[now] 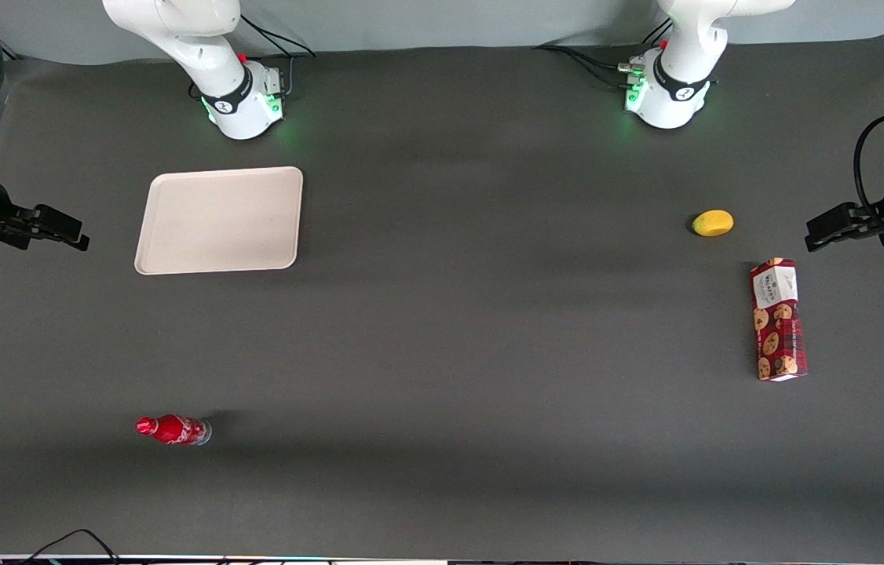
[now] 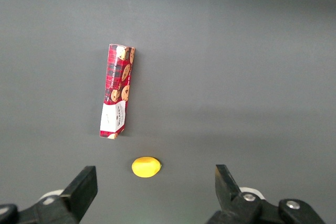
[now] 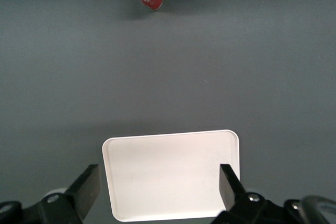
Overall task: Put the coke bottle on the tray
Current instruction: 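Start moving the right gripper out from its rest pose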
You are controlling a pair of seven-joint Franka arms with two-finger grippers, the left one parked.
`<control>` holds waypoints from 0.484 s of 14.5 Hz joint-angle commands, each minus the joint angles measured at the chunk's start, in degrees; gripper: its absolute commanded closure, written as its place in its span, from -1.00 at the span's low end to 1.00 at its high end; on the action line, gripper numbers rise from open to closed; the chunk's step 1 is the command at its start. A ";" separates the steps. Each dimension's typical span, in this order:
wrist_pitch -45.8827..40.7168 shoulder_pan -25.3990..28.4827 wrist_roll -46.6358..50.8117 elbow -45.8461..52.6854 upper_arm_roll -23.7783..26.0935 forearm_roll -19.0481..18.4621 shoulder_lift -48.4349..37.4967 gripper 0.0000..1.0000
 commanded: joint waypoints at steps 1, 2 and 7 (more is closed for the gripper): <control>-1.44 -0.34 -0.58 1.96 -0.09 1.18 0.94 -1.00; -1.44 -0.34 -0.57 2.31 -0.09 1.18 1.12 -1.00; -1.62 -0.43 -1.19 2.49 0.17 1.09 1.65 -1.00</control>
